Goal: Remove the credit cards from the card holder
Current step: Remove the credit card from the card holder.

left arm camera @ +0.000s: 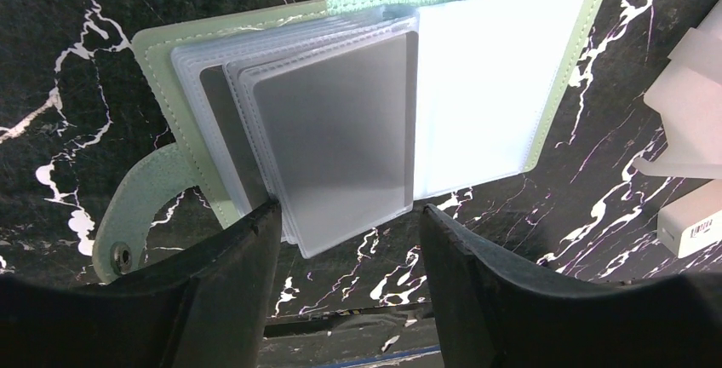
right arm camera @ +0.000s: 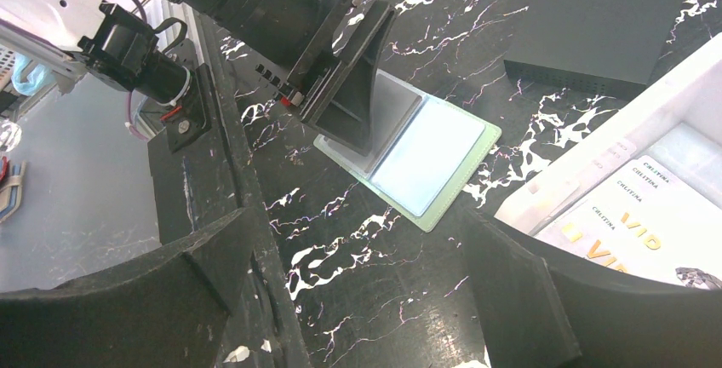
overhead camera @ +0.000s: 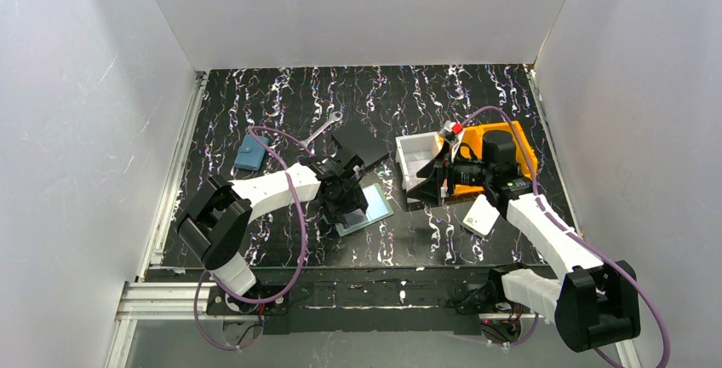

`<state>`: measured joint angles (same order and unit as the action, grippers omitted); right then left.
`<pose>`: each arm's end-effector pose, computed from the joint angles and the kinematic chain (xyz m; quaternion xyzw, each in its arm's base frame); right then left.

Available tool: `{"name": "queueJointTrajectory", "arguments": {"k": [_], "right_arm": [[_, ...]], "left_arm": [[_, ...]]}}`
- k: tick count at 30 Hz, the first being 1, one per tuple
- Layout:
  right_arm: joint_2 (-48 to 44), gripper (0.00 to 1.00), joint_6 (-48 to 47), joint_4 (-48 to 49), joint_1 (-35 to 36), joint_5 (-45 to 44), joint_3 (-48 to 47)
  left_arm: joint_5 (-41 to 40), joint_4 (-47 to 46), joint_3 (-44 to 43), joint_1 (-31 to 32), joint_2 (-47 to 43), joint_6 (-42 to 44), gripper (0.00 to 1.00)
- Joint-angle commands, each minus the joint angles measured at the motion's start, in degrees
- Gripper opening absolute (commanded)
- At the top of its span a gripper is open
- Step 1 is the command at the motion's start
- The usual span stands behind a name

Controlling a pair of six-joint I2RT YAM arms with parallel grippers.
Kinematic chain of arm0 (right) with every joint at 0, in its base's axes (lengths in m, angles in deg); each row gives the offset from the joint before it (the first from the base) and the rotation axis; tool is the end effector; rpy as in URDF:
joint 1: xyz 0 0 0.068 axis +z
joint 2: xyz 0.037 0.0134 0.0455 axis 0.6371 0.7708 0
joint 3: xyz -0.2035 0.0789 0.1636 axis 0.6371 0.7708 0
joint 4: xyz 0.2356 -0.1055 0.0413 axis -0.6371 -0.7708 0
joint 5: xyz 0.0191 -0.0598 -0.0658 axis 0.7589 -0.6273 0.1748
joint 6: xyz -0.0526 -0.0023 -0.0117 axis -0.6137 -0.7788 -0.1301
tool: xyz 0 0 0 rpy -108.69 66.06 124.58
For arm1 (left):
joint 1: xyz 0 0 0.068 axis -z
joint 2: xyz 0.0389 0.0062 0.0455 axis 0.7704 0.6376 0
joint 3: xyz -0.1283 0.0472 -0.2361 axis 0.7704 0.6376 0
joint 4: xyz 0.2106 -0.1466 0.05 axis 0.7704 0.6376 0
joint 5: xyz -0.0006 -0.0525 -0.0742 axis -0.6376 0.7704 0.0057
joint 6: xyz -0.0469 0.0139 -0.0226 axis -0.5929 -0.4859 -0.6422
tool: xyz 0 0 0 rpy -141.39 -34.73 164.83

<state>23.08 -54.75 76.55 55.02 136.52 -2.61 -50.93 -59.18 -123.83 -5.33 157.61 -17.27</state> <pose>0.2120 0.0884 0.2585 -0.3321 0.7129 0.4515 0.4215 0.2258 -0.2254 0.1817 -0.1694 0.9613 -0.1733 0.1308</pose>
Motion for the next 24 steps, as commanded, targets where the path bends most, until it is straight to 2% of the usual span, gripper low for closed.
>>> {"name": "queueJointTrajectory", "arguments": {"k": [1,16,24], "right_arm": [[-0.2,0.98,-0.9,1.3,0.0,0.2,0.2],[0.0,0.98,-1.2,1.2,0.2,0.2,0.1],[0.3,0.98,-1.5,1.0,0.6,0.2,0.2]], "left_arm": [[-0.6,0.2,-1.4,-0.4,0.4,-0.2,0.57],[0.9,-1.6,-2.0,-1.1,-0.3,2.8,0.49],[2.7,-3.4,-1.5,-1.5,-1.6,5.1,0.49]]}}
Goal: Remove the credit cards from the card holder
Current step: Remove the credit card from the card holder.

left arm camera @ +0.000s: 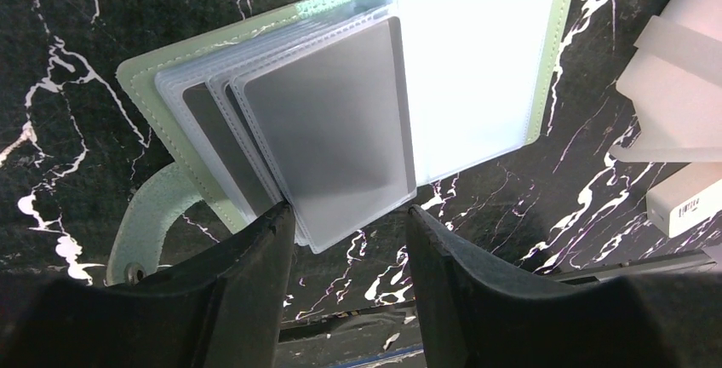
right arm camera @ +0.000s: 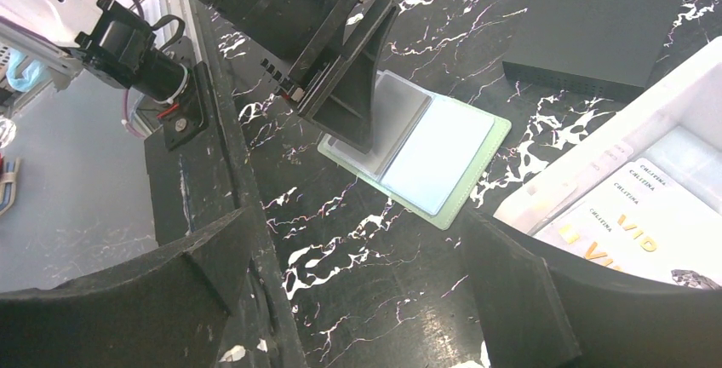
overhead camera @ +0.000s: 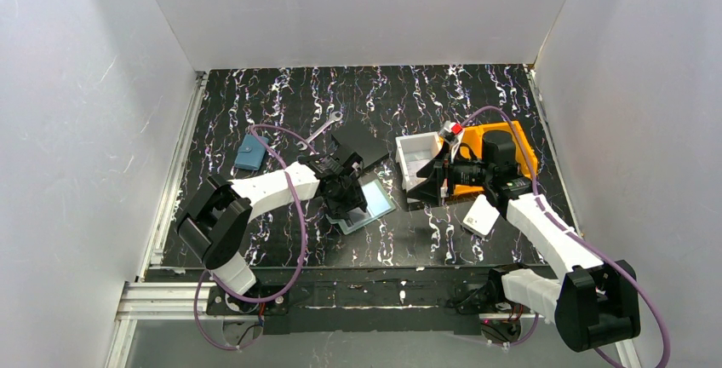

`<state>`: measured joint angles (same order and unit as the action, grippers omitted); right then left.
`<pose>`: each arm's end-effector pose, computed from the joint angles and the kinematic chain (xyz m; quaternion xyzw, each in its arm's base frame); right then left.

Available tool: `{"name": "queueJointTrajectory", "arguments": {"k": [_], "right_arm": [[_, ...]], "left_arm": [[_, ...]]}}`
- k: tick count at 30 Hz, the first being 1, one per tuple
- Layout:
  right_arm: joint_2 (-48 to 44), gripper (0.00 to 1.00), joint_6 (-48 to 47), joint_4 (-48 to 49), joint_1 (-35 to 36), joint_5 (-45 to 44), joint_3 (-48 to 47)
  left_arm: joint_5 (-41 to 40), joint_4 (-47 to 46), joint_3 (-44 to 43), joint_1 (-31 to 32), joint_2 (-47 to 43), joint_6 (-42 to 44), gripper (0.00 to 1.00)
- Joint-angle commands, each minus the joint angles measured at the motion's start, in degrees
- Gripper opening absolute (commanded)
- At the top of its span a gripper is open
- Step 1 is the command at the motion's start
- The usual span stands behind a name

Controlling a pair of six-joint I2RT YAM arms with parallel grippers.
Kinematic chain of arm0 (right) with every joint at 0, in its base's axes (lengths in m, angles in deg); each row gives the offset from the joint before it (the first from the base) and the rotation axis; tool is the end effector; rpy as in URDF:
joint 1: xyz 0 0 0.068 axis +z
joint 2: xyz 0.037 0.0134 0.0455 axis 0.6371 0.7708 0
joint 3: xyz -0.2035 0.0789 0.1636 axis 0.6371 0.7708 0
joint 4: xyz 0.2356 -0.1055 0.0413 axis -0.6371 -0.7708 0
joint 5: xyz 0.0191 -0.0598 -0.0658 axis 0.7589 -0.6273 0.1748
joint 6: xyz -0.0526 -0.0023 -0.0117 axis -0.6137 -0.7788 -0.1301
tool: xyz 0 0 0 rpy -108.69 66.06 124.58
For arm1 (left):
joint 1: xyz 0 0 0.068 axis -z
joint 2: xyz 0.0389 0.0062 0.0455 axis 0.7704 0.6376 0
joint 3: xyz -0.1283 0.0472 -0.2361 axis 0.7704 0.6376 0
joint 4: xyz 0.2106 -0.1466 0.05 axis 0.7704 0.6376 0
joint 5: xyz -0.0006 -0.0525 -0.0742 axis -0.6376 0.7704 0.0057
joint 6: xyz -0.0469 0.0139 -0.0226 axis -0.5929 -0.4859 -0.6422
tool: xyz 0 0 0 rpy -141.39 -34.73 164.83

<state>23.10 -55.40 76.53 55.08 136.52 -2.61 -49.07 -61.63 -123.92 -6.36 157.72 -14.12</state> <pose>0.2120 0.0886 0.2584 -0.3364 0.7110 0.4494 0.4235 0.2323 -0.2254 0.1836 -0.1471 0.9601 -0.1944 0.1369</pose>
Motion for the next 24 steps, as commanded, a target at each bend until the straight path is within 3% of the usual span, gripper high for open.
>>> {"name": "queueJointTrajectory", "arguments": {"k": [1,8,11,13,16,24], "right_arm": [[0.5,0.98,-1.1,0.9,0.8,0.2,0.1],[6.6,0.92,-10.7,-10.2,8.8,-5.2,-6.1],[12.7,0.69,-10.6,-12.2,12.0,-9.1,-9.9],[16.8,0.45,-10.1,-13.5,13.0,-10.2,-12.9],[21.5,0.28,-8.3,-14.1,13.2,-10.9,-16.6],[22.2,0.28,-5.4,-11.7,13.2,-10.9,-17.3]], "left_arm": [[1.1,-1.5,-1.2,-0.5,-2.1,2.3,0.49],[4.9,-7.8,1.4,-1.1,-3.1,4.0,0.49],[5.6,-8.5,2.1,-1.3,-3.0,4.2,0.50],[6.1,-9.3,2.9,-1.6,-3.2,4.2,0.50],[6.5,-11.4,4.5,-1.9,-4.1,4.4,0.50],[6.4,-26.7,13.2,-3.0,-9.6,1.3,0.51]]}}
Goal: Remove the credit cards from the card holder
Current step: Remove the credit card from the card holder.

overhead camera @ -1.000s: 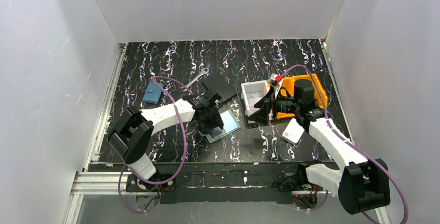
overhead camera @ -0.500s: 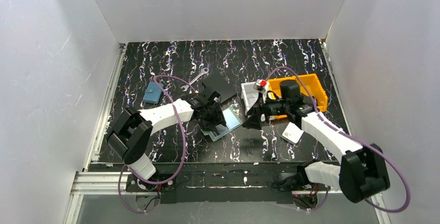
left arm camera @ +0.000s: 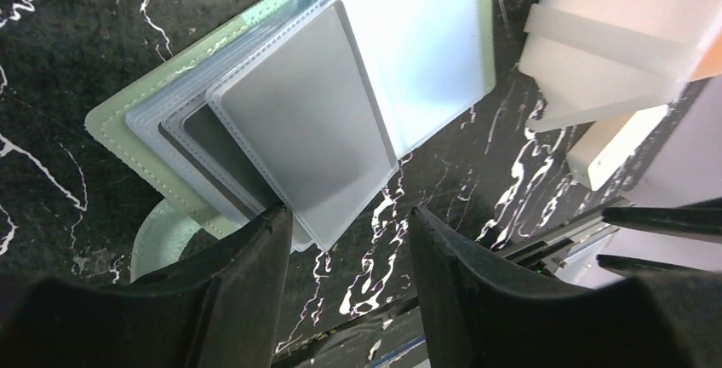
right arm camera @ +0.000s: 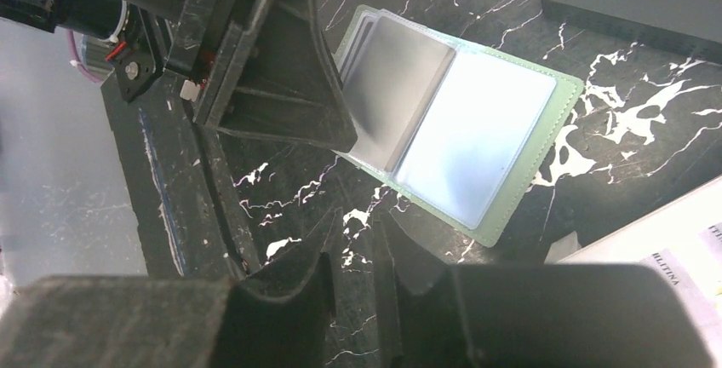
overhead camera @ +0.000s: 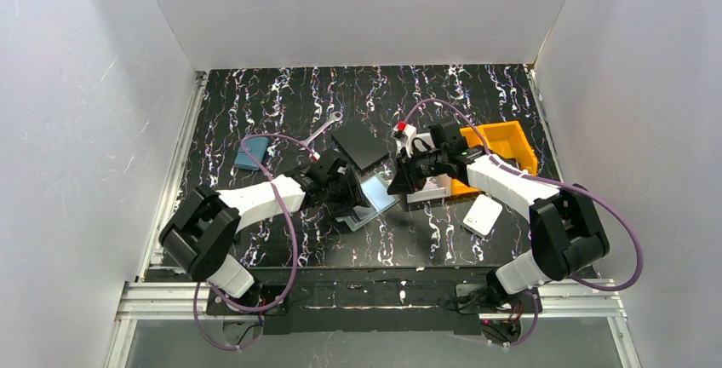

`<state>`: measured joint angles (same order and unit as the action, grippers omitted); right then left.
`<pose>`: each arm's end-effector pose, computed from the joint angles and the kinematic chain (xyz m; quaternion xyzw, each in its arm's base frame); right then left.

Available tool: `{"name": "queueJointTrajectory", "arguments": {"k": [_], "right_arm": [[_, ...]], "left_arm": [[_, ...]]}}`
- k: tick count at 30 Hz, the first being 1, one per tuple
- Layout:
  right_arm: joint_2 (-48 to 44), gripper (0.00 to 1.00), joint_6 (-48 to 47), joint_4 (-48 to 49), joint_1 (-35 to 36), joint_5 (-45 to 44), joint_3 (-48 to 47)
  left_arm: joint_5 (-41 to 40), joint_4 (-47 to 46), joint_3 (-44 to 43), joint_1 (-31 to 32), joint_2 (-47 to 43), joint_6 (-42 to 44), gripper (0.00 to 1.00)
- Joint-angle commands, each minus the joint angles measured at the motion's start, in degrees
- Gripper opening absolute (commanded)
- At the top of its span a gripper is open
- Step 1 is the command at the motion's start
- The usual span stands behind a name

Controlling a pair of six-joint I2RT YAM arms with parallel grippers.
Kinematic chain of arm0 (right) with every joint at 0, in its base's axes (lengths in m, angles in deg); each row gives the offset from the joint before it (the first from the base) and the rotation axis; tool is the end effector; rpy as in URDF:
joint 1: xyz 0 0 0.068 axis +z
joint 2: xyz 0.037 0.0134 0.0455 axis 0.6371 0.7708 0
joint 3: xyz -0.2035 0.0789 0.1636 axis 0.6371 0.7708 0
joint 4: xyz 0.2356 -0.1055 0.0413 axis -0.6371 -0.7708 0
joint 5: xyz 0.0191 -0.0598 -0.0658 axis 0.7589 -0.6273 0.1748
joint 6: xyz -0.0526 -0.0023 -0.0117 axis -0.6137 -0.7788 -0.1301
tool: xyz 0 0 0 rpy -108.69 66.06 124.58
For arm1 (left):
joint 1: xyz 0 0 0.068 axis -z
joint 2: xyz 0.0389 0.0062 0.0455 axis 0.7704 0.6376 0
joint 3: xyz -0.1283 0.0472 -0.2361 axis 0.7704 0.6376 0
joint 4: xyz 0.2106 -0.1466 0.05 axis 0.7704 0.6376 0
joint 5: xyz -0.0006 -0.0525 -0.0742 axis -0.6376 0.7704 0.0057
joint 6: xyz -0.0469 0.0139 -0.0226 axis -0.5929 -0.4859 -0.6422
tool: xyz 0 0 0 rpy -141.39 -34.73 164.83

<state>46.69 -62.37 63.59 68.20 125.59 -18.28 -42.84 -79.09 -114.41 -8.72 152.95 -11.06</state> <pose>0.2574 0.1681 0.2240 -0.3860 0.7795 0.4049 0.2818 0.2308 -0.2114 0.1792 -0.1169 0.9301 -0.3012 0.1746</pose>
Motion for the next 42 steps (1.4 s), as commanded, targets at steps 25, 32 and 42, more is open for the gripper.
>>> {"name": "queueJointTrajectory", "arguments": {"k": [25,32,42], "right_arm": [[-8.1,0.38,3.0,4.5,-2.9,1.9,3.5],[-0.9,0.40,-2.5,-1.4,-0.6,3.8,-0.5],[1.5,0.62,-4.5,-0.2,4.2,-4.5,-1.0]], "left_arm": [[2.2,-19.0,0.2,-1.0,1.5,-3.4,0.53],[2.0,-19.0,2.0,-1.1,1.2,-3.7,0.53],[2.2,-19.0,2.2,-2.0,1.6,-7.4,0.53]]}}
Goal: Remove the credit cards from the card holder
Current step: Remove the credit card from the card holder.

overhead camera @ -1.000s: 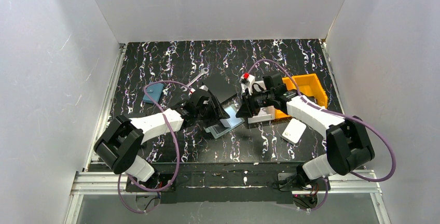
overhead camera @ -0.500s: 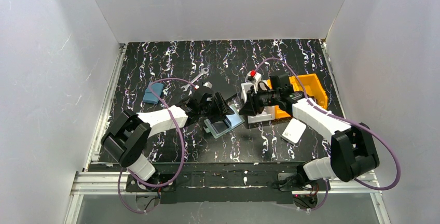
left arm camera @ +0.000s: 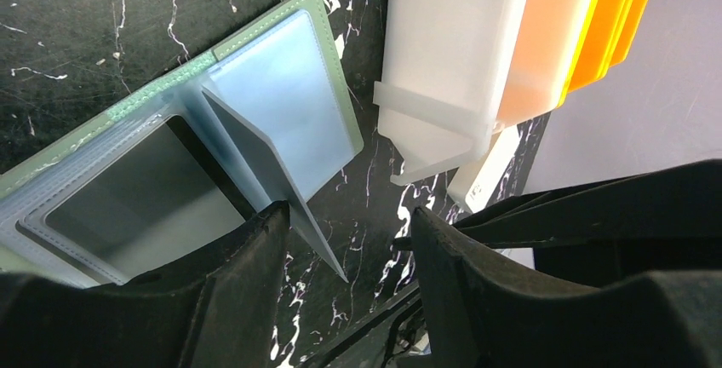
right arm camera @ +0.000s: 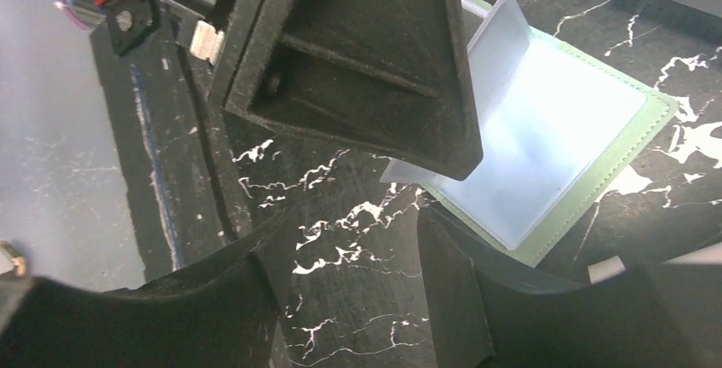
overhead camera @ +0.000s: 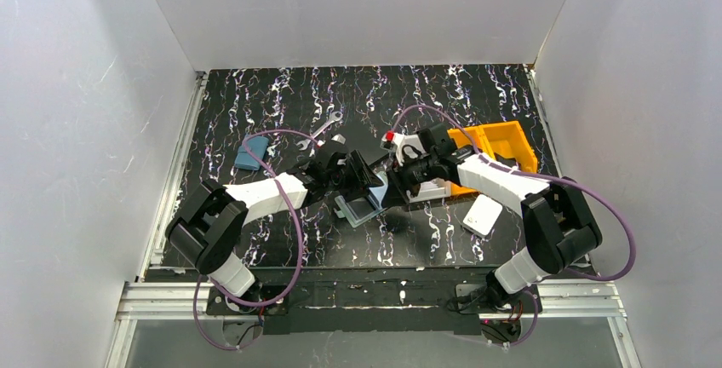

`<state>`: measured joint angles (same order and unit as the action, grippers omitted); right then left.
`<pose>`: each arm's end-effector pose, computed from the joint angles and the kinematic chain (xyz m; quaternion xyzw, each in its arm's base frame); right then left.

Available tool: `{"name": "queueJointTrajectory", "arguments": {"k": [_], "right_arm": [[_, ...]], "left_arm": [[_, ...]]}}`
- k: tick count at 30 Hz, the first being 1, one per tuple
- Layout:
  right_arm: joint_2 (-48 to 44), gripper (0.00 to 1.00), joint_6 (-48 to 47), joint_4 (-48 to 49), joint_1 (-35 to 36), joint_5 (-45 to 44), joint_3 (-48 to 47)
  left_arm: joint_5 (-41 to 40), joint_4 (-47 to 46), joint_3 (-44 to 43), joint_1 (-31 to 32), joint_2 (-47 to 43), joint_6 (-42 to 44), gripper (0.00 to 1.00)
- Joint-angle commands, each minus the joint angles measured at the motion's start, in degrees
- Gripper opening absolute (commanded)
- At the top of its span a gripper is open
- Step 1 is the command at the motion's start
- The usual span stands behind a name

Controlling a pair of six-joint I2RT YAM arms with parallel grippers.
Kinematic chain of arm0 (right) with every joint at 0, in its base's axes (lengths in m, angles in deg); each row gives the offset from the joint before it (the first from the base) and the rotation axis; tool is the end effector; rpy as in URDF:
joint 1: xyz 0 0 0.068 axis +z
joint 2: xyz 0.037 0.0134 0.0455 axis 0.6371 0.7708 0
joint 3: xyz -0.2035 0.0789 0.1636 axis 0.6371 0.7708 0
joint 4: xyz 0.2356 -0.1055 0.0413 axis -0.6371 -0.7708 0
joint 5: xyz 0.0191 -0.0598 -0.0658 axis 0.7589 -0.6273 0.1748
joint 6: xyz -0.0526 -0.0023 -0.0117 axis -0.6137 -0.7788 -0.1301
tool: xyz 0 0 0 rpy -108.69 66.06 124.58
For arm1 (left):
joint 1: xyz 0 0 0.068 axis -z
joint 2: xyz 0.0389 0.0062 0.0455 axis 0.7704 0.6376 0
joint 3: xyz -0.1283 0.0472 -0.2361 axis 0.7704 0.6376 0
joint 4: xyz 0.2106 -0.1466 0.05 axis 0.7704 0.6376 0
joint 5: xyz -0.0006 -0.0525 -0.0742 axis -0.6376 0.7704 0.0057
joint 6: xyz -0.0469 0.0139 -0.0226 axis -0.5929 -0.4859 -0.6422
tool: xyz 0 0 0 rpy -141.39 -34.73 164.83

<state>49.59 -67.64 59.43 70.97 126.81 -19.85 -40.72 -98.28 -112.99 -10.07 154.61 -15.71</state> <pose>0.2520 0.1829 0.2132 -0.4319 0.7668 0.4063 0.2456 0.2512 -0.2207 0.1902 -0.1373 0.8688 -0.4140 0.2346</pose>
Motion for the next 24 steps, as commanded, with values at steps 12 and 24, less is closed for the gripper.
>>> {"name": "queueJointTrajectory", "arguments": {"k": [12,24], "right_arm": [[-2.2,0.75,7.1,16.5,4.7,-17.7,5.4],[0.2,0.69,12.5,22.4,5.5,-19.6,7.0]], "left_arm": [[0.8,0.2,0.5,-0.9,0.8,-7.7,0.53],[1.9,0.1,-0.3,-0.9,1.4,-8.9,0.53]]}}
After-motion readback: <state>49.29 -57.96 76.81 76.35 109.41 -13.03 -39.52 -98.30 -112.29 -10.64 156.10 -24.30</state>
